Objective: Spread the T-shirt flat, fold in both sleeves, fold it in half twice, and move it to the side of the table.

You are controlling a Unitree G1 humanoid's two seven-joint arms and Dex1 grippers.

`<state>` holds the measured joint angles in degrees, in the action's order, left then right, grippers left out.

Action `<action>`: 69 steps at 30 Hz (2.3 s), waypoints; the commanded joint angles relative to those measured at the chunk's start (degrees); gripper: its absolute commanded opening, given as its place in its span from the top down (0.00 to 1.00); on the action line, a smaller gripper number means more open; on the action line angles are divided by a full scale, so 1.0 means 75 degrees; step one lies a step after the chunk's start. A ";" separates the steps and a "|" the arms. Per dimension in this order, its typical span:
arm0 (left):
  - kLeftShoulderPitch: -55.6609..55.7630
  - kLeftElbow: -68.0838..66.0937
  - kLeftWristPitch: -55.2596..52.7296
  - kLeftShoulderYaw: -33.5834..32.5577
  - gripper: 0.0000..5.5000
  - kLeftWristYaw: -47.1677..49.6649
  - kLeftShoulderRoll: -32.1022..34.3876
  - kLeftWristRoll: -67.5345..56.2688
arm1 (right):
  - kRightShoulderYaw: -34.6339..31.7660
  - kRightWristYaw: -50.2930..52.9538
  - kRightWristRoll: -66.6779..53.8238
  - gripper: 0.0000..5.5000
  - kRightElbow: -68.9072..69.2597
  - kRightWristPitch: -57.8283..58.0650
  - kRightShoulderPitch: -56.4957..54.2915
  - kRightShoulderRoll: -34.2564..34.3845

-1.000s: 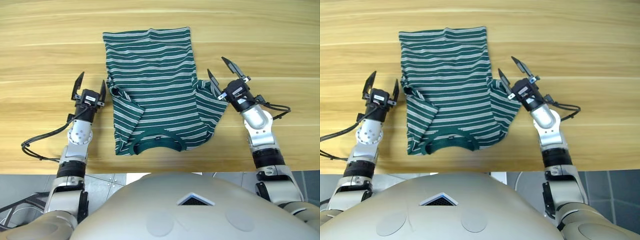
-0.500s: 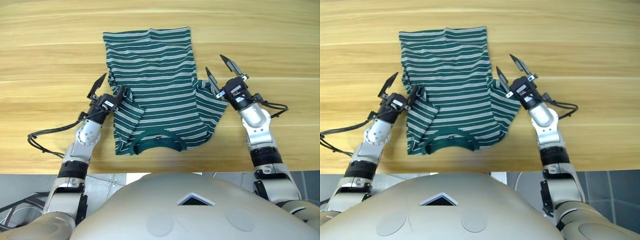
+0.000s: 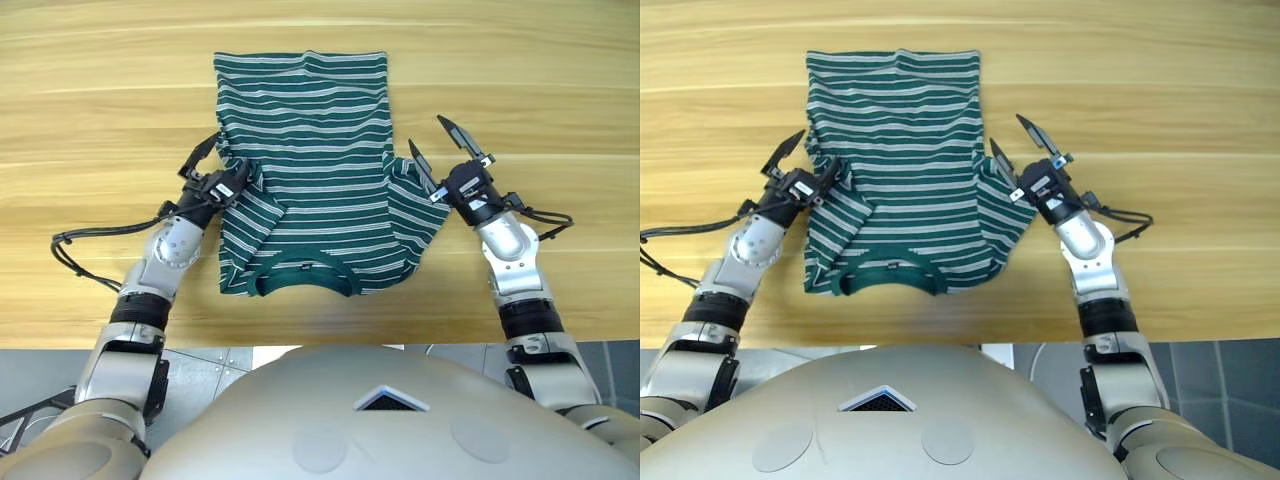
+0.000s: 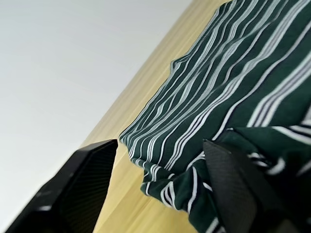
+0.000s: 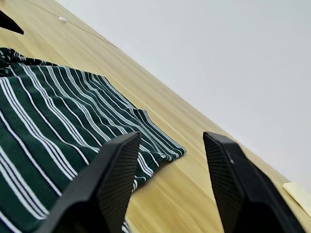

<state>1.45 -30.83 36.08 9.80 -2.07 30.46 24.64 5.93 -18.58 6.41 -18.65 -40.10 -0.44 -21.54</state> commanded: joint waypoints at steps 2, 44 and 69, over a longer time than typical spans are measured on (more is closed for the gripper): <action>-0.1059 0.0944 -0.0050 -0.0089 0.40 -0.0152 0.0335 -0.0057 | -0.0378 0.0168 0.0251 0.57 0.0618 0.0050 0.0165 -0.0384; -0.1005 0.2666 -0.0415 -0.2230 0.40 0.1973 -0.0651 -0.0502 | -0.0403 0.1406 0.4953 0.57 0.2539 0.2018 0.3784 -0.3958; -0.0838 0.2571 -0.0435 -0.1972 0.40 0.1846 -0.0845 -0.0474 | 0.1353 0.1254 0.4844 0.57 0.1776 0.1679 0.1762 -0.3142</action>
<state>-5.75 -11.16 33.33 -5.25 12.40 24.21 21.06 14.13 -7.45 41.43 -2.59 -28.68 12.13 -45.65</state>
